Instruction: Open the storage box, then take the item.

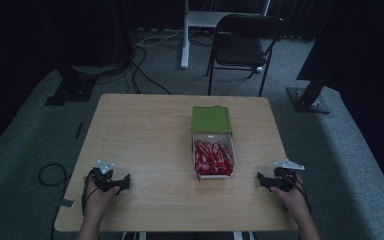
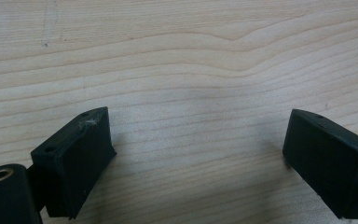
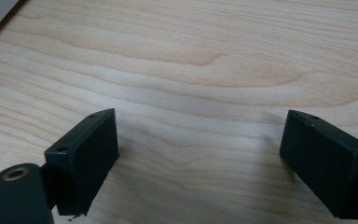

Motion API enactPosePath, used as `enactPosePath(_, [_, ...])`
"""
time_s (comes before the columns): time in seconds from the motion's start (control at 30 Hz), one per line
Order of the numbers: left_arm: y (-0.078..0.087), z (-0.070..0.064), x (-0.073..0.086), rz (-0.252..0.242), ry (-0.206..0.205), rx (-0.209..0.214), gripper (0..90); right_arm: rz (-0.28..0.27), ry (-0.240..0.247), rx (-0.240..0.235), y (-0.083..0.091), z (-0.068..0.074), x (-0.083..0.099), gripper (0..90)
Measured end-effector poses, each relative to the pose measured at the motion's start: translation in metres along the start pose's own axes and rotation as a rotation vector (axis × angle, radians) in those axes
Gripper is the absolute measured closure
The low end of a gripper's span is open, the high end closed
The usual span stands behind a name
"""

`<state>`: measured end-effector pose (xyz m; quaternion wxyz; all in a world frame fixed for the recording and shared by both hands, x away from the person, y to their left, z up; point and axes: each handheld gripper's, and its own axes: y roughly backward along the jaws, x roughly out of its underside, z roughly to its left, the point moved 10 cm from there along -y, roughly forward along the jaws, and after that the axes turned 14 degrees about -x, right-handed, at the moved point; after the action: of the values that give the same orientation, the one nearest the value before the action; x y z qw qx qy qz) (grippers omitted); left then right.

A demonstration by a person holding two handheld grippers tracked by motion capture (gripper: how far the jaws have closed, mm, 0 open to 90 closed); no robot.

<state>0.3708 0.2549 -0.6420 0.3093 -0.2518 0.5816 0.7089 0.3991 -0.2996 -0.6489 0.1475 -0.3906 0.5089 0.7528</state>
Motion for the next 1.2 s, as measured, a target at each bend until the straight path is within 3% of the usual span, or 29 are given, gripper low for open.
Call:
enactPosePath(0.07, [0.0, 0.0, 0.0, -0.001, 0.001, 0.001, 9.1, 0.017, -0.008, -0.01, 0.001, 0.003, 0.0, 13.0])
enactPosePath(0.37, [0.0, 0.0, 0.0, 0.0, 0.001, 0.002, 9.0, -0.037, -0.015, -0.039, 0.016, 0.026, -0.032, 12.6])
enactPosePath(0.67, [0.0, 0.0, 0.0, -0.002, 0.004, 0.001, 9.0, -0.088, 0.029, -0.052, 0.039, 0.054, -0.072, 13.0])
enactPosePath(0.9, [0.0, 0.0, 0.0, -0.001, 0.001, 0.001, 9.0, -0.107, 0.068, -0.101, 0.045, 0.08, -0.09, 13.3])
enactPosePath(0.93, [0.0, 0.0, 0.0, -0.001, 0.001, 0.002, 9.0, -0.116, 0.083, -0.121, 0.046, 0.091, -0.098, 13.8])
enactPosePath(1.2, [0.0, 0.0, 0.0, -0.001, 0.001, 0.001, 9.0, -0.136, 0.147, -0.201, 0.044, 0.126, -0.12, 18.5])
